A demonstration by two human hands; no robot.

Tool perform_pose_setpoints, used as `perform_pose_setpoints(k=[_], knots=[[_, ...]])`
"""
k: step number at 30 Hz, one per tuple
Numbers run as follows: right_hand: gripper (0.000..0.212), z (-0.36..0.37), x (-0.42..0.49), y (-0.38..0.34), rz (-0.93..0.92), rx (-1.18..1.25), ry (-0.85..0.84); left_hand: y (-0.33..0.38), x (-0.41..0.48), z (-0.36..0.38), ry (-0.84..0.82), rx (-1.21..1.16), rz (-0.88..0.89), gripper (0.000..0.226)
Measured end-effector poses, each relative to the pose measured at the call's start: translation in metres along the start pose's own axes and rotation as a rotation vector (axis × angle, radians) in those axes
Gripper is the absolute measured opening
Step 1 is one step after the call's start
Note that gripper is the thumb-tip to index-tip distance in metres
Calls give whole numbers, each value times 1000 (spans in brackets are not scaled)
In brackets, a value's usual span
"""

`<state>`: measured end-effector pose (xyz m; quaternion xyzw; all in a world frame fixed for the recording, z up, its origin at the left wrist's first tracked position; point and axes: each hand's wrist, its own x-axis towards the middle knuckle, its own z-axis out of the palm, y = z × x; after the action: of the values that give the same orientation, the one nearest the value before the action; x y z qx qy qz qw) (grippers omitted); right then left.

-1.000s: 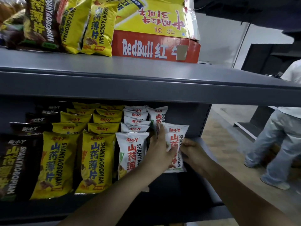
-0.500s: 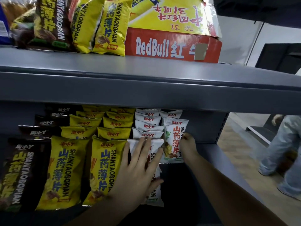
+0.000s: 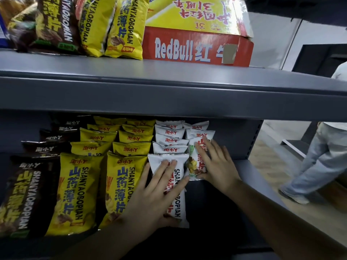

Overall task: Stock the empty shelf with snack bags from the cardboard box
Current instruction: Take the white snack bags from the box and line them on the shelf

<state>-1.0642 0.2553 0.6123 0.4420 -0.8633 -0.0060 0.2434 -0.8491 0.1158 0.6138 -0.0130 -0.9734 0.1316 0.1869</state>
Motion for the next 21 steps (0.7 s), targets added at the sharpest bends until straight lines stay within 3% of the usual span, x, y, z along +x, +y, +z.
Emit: perform_pose_setpoints(k=[7, 14, 16, 21], knots=[[127, 6, 10, -19, 94, -31, -59, 1, -2, 0, 21, -20, -20, 103], [117, 4, 5, -28, 127, -54, -25, 3, 1, 1, 20, 14, -45, 114], [108, -2, 5, -30, 123, -27, -30, 5, 2, 1, 12, 35, -51, 116], [66, -24, -12, -26, 66, 65, 149, 10, 0, -6, -4, 85, -53, 118]])
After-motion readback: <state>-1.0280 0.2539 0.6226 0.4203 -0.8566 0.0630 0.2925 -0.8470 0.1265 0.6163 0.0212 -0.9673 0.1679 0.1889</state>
